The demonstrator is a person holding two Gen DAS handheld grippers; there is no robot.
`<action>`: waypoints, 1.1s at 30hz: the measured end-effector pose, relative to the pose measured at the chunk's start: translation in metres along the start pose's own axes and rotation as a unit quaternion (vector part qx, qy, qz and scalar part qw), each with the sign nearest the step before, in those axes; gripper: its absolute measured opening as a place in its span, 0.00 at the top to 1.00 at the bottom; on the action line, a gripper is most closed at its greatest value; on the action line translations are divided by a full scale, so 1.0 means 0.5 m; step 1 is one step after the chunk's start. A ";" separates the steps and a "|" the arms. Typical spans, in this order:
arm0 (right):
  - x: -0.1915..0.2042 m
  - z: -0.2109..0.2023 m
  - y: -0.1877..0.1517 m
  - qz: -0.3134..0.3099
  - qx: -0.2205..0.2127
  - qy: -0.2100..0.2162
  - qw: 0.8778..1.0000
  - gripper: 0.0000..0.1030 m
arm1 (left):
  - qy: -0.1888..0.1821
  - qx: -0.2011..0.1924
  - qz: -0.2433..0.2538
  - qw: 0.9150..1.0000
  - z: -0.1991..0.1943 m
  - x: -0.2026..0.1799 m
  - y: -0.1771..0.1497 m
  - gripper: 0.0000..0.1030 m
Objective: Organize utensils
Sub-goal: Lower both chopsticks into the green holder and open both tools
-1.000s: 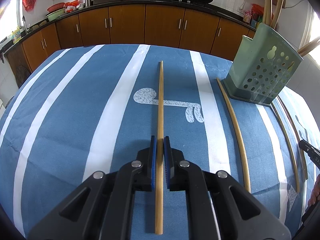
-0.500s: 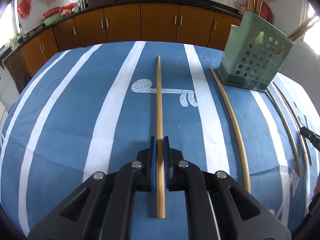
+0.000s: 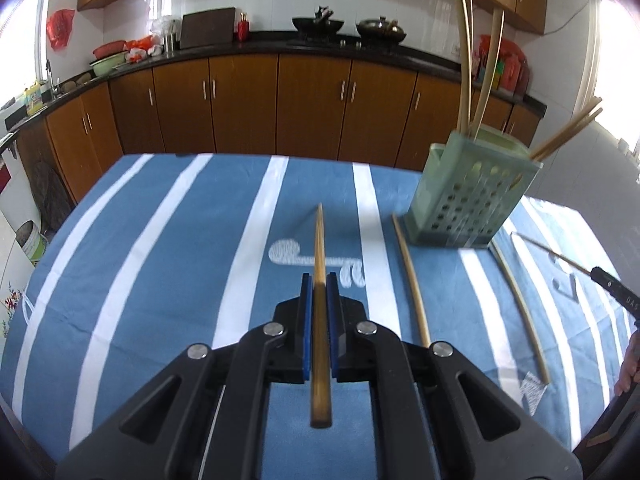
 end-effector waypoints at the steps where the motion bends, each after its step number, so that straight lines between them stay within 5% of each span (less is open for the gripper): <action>1: -0.001 -0.007 0.005 0.001 -0.005 0.002 1.000 0.93 | -0.001 -0.005 -0.002 1.000 -0.008 0.001 0.005 0.93; 18: 0.028 -0.081 0.065 -0.005 -0.059 0.019 0.998 0.93 | -0.022 -0.070 -0.004 0.997 -0.109 -0.017 0.082 0.93; 25: 0.078 -0.182 0.137 -0.019 -0.096 0.077 0.992 0.93 | -0.059 -0.108 0.026 0.992 -0.202 -0.066 0.129 0.93; 33: 0.171 -0.315 0.240 -0.054 -0.169 0.141 0.974 0.93 | -0.103 -0.186 0.040 0.976 -0.318 -0.153 0.235 0.93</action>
Point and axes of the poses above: each gripper's, at about its wrist camera, not at the fingertips, and z roughly the way its jaws point, x to its left, y to its top, the point moved 8 cm from there along z, roughly the way its jaws point, and after that the axes turned 8 degrees about x, right-handed, at the moved point
